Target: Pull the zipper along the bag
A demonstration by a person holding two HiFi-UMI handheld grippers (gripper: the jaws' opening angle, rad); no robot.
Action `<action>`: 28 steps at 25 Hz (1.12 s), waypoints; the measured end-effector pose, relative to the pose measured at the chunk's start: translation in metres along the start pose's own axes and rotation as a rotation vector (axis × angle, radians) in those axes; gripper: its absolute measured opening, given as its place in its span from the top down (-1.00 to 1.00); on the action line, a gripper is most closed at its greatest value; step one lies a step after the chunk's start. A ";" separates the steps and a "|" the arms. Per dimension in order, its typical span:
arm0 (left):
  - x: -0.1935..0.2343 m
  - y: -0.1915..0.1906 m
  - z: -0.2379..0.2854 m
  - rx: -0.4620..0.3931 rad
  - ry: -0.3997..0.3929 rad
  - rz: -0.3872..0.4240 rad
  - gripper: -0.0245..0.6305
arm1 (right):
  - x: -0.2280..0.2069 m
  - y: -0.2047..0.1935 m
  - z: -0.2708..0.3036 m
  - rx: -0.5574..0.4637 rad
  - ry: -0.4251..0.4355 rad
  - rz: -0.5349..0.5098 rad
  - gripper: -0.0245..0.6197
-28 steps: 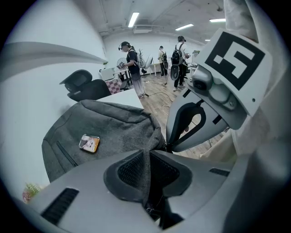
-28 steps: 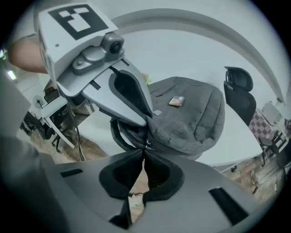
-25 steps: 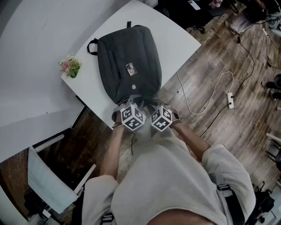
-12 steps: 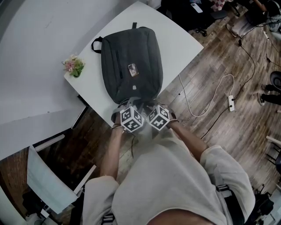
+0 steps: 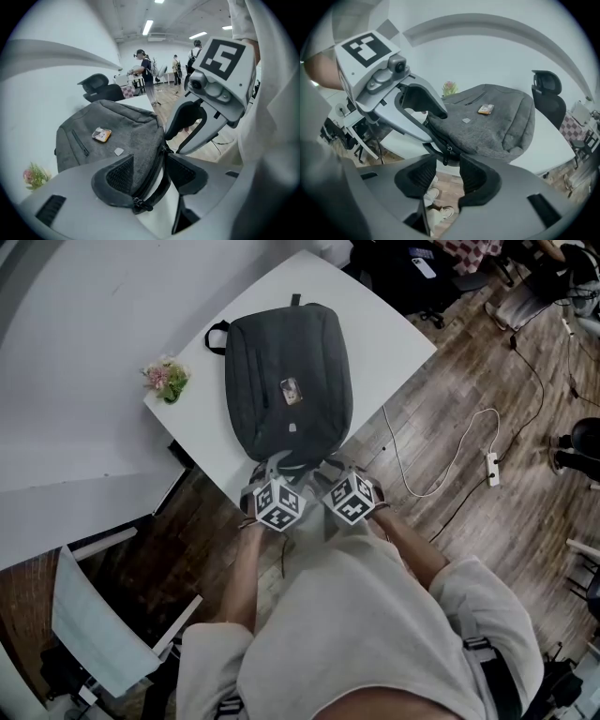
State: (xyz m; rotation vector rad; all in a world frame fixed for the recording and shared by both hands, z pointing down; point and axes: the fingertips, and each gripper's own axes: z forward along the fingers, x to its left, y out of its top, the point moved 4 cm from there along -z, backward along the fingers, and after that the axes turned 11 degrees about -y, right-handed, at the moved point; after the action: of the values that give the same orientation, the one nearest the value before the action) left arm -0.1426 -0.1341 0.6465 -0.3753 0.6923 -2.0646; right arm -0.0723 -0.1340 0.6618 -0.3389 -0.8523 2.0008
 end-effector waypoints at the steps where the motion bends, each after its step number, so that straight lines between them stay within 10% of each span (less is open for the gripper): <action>1: 0.002 0.001 -0.005 -0.034 0.021 -0.032 0.19 | -0.004 0.000 -0.004 -0.011 -0.019 0.022 0.40; 12: 0.053 0.025 -0.061 -0.416 0.197 -0.399 0.44 | -0.077 0.031 -0.044 -0.181 -0.243 0.279 0.59; 28: 0.090 0.079 -0.140 -0.633 0.423 -0.342 0.85 | -0.155 0.105 -0.119 -0.452 -0.435 0.324 0.88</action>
State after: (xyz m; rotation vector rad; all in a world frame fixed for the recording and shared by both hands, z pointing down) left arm -0.2100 -0.1977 0.4874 -0.4321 1.6491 -2.2267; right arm 0.0099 -0.2473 0.4898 -0.3122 -1.6219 2.2033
